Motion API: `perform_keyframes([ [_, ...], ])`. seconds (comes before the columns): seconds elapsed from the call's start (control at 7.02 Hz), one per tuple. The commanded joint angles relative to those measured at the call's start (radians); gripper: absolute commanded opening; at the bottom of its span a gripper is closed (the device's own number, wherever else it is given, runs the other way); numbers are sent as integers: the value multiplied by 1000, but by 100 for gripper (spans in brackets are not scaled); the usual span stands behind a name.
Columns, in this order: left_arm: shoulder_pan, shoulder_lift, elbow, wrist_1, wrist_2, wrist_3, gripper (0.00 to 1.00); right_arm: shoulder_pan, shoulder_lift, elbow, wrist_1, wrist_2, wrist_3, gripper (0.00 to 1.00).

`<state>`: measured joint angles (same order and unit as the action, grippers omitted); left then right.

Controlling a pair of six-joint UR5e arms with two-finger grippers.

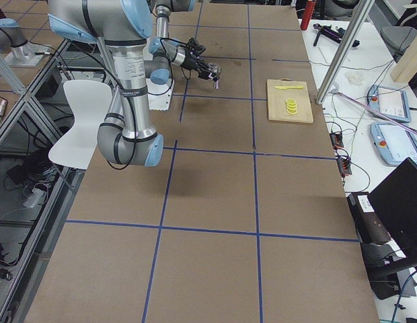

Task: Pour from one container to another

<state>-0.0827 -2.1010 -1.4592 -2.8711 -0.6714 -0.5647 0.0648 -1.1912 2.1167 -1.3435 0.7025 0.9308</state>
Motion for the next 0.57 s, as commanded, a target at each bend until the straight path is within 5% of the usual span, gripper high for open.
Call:
perform_keyframes([
  [0.0, 0, -5, 3, -1, -5, 0, 0, 44, 83, -3, -165, 87, -30, 0],
  [0.43, 0, -19, 4, -1, -29, 0, 0, 62, 137, -9, -268, 107, -69, 0],
])
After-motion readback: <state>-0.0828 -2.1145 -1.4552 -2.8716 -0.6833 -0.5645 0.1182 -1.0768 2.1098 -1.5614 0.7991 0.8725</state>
